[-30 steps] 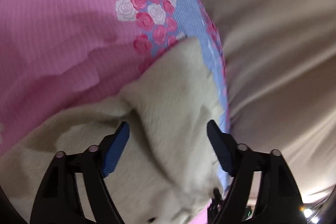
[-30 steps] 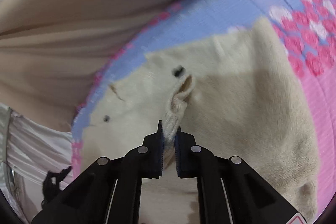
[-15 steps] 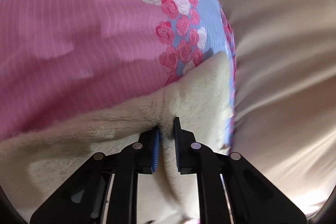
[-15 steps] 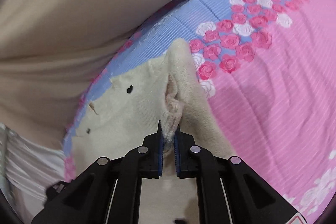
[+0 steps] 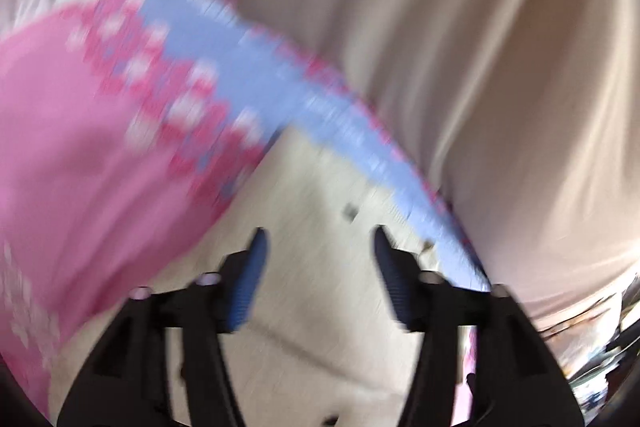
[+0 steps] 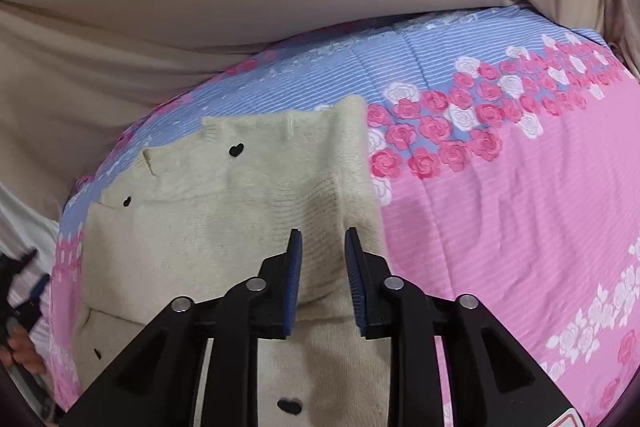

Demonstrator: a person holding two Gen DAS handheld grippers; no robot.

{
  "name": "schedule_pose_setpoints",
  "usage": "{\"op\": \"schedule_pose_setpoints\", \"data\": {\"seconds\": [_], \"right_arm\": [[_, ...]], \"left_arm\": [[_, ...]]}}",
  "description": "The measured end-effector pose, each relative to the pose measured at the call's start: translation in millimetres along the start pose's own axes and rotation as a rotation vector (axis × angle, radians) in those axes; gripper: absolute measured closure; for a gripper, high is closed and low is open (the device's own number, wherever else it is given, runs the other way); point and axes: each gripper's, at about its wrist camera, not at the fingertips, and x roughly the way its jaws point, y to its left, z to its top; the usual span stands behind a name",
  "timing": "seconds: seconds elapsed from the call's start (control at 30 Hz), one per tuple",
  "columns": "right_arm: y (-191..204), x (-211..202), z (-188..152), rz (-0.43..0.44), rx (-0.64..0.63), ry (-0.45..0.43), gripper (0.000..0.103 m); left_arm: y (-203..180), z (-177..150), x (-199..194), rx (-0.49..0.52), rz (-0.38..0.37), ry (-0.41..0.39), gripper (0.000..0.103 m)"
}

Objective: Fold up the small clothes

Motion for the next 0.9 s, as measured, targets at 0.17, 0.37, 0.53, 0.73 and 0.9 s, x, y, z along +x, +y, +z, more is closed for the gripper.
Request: {"op": "schedule_pose_setpoints", "data": {"seconds": [0.17,0.37,0.53,0.73,0.9], "right_arm": [[6,40,9,0.007,0.011,0.064,0.063],[11,32,28,0.107,0.001,-0.010,0.095],[-8,63,30,0.033,0.000,0.058,0.097],[-1,43,38,0.100,0.009,-0.013,0.096],[-7,73,39,0.014,-0.063,0.094,0.098]], "left_arm": [[-7,19,60,0.017,0.102,0.074,0.042],[12,24,119,0.041,0.209,0.162,0.095],[31,31,143,0.035,0.267,0.145,0.096],[13,33,138,0.137,0.310,0.123,0.095],[18,33,139,0.144,0.330,0.128,0.094]]}}
